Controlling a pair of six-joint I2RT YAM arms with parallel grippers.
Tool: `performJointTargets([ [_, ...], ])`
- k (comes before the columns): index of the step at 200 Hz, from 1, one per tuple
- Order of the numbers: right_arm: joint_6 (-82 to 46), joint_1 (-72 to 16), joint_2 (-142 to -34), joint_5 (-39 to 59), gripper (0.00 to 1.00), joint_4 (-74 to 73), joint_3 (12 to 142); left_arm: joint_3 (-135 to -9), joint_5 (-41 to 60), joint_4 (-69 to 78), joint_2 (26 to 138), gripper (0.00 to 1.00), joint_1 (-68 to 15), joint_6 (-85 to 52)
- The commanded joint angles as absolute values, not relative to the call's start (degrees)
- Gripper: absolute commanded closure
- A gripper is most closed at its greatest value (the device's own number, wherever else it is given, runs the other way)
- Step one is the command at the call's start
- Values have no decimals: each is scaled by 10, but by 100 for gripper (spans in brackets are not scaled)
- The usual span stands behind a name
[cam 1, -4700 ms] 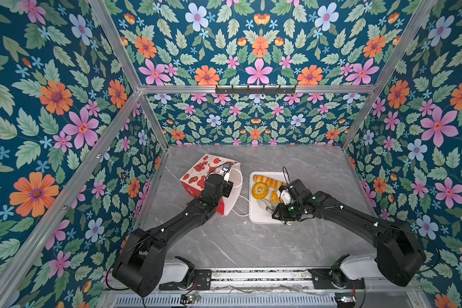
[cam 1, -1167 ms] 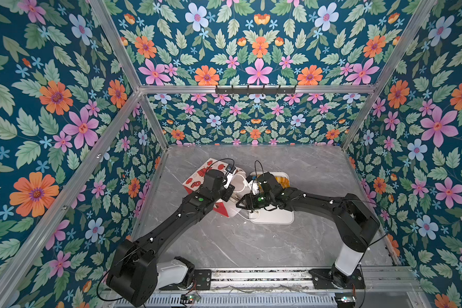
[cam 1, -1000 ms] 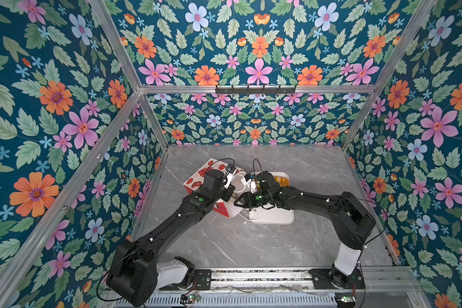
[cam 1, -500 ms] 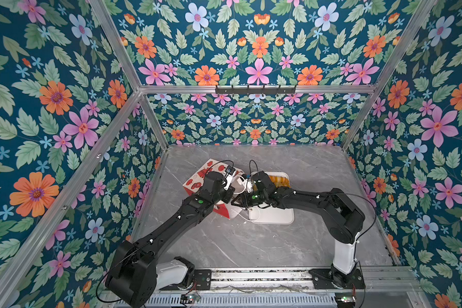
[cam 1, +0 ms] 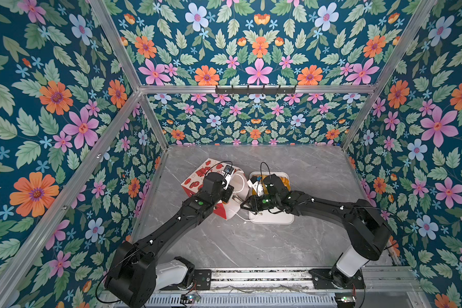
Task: Take the fake bread out of the paper bag
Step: 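Pinch the orange croissant-shaped bread inside the bag with the tongs, then pull the orange bread out and lower it onto the tray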
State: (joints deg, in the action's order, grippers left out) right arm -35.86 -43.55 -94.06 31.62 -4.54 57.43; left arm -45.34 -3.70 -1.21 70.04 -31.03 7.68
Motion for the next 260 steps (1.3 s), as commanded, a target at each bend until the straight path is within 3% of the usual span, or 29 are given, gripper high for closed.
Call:
performJointTargets([
  [1,-351,-434,-917,305,76,-50,569,-452,-57,14,699,100,-309,70],
  [152,-425,-353,-760,436,76,-30,429,-431,-129,88,728,100,-309,55],
  [211,-435,-337,-552,348,75,146,372,-416,-141,107,728,100,-309,49],
  [260,-523,-330,-396,283,75,214,290,-397,-135,128,717,100,-309,43],
])
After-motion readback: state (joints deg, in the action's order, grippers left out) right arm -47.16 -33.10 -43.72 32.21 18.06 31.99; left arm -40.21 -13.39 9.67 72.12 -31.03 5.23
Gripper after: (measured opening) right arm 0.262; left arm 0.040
